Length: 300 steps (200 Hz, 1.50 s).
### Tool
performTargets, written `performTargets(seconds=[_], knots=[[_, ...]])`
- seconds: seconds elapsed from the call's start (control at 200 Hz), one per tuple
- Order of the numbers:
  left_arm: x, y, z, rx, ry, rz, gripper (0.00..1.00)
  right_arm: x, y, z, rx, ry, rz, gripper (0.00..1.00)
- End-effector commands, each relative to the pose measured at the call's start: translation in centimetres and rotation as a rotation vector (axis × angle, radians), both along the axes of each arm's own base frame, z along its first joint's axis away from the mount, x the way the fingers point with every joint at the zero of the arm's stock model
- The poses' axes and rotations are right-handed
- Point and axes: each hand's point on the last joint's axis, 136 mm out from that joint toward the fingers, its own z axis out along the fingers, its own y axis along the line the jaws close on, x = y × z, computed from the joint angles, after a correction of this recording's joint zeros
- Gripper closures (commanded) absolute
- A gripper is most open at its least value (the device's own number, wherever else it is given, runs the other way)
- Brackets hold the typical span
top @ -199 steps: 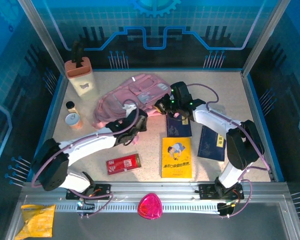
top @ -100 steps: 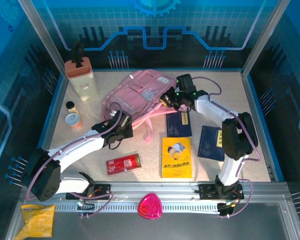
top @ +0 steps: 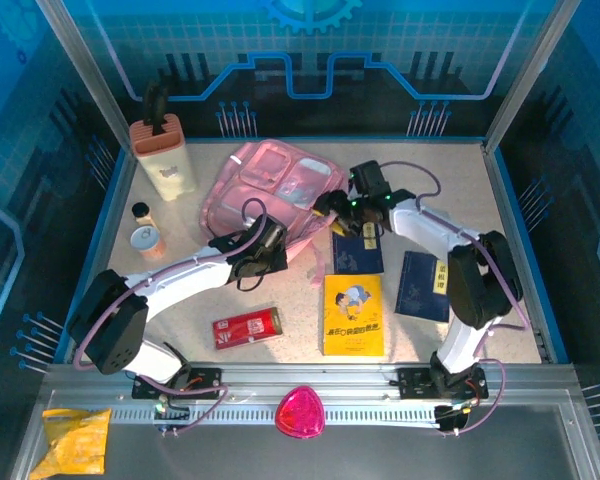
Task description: Pack books, pencil case, and school supplies into a backpack
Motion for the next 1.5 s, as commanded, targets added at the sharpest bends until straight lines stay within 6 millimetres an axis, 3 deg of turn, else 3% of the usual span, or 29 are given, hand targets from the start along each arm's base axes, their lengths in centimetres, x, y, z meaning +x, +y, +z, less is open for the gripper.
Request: performTargets(seconds=[0.0,0.21,0.32,0.41,0.515,0.665,0.885,1.011,1.066,1.171,1.271,1.371,1.496], knots=[[-0.1,-0.4,0.9,-0.016,0.004,-0.001,1.0,-2.2,3.2,-0.5,0.047,0.02,0.014,0.34],[-0.7,-0.1,1.1,-0.023,-0.001,-0.01,1.0,-2.6,6.6,-3.8,0.065,0.09,-0.055,0.39],[-1.0,-0.1,1.0,-0.022,-0.001,-0.03,1.0,-1.8,7.3,-5.5,0.029,0.094,-0.099,0.46],[-1.2,-0.2,0.7,-0.031,0.001,-0.051,1.0,-0.9,7.8,-6.3,0.021,0.096,-0.104,0.57],[-1.8,0.4,-0.2,-0.032,0.026,-0.061,1.0,-0.3,7.9,-5.4,-0.018,0.052,-0.089,0.77],[-3.0,3.2,-0.5,0.017,0.043,-0.036,1.0,-0.6,6.6,-3.9,-0.111,-0.001,-0.022,1.0],[-6.8,10.4,-3.3,0.201,0.16,0.063,1.0,0.6,3.3,-1.2,-0.179,-0.092,0.064,1.0],[-8.3,12.0,-4.5,0.227,0.205,0.092,1.0,2.6,2.1,-0.6,-0.141,-0.103,0.072,1.0],[-8.5,11.3,-4.6,0.182,0.211,0.078,1.0,4.0,1.8,-0.5,-0.141,-0.118,0.077,1.0],[-7.6,7.6,-4.1,0.008,0.193,0.03,1.0,6.6,2.3,0.0,-0.19,-0.138,0.116,1.0],[-5.8,4.6,-2.5,-0.07,0.139,0.0,1.0,7.8,2.7,1.4,-0.204,-0.166,0.138,0.76],[-4.0,2.4,-0.7,-0.081,0.088,-0.02,1.0,6.4,2.4,2.5,-0.216,-0.171,0.16,0.51],[-2.0,1.4,0.1,-0.057,0.059,-0.015,1.0,1.8,1.9,2.6,-0.223,-0.123,0.187,0.37]])
